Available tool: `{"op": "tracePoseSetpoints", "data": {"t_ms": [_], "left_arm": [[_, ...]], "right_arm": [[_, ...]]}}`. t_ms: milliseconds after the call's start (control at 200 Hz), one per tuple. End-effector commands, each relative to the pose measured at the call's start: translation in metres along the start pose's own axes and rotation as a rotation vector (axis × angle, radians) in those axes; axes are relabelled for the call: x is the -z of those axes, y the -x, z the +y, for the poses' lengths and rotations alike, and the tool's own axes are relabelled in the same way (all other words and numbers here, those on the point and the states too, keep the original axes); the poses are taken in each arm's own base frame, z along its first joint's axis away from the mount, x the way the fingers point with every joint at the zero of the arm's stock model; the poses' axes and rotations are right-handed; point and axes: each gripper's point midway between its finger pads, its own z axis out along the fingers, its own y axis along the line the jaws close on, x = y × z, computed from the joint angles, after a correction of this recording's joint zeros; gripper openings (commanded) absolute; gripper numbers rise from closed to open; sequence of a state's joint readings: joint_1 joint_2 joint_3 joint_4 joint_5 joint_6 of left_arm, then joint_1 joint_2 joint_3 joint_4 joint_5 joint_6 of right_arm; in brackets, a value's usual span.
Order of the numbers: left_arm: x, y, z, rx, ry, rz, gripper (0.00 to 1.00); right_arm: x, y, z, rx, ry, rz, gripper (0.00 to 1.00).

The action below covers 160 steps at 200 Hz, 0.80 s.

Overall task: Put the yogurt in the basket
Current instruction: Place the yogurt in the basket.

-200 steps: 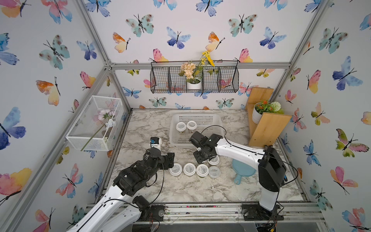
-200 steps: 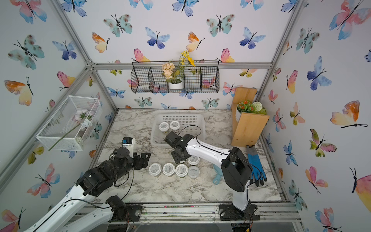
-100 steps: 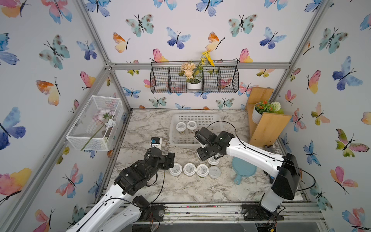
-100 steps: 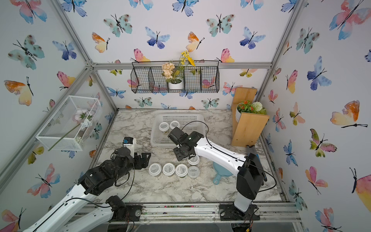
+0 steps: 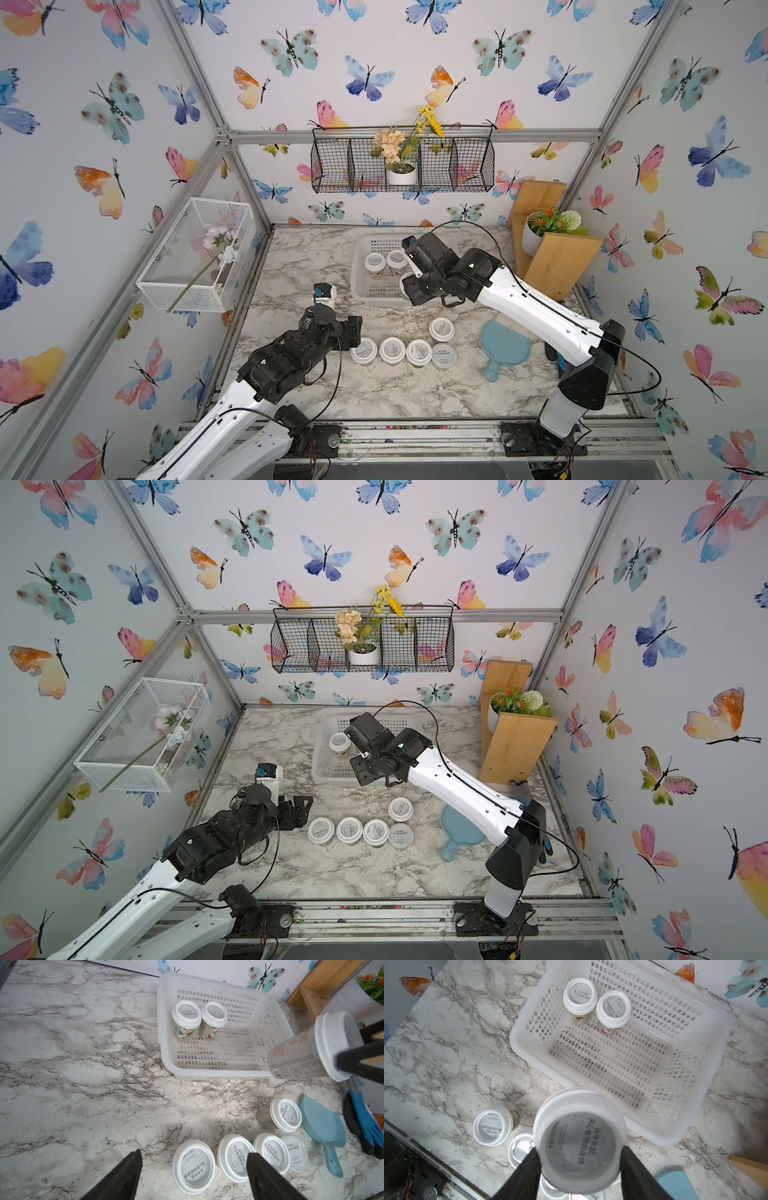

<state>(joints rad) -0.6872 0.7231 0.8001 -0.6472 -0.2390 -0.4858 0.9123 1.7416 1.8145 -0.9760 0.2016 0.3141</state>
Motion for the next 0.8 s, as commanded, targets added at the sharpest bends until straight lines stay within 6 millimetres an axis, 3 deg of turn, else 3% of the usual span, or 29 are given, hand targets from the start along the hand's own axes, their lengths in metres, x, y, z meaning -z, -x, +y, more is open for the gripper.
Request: {"op": "tracePoseSetpoints", "data": {"t_ms": [0,425,636,796], "left_arm": [[-0.003,-0.004,-0.001,-0.012,-0.013,0.014,0.84],[-0.005,-0.007,-0.003,-0.016,-0.019,0.027,0.84],[-0.009,-0.011,-0.005,-0.023,-0.024,0.047,0.84],[-0.011,-0.012,-0.006,-0.027,-0.027,0.057,0.84]], "right_arm": [[-0.015,0.002,-0.022,0.002,-0.031,0.039,0.58],[-0.079,0.03,-0.104,-0.045,-0.087,0.075,0.58],[-0.108,0.05,-0.122,-0.057,-0.097,0.061,0.58],[-0.135,0.061,-0.126,-0.065,-0.093,0.055,0.57]]}}
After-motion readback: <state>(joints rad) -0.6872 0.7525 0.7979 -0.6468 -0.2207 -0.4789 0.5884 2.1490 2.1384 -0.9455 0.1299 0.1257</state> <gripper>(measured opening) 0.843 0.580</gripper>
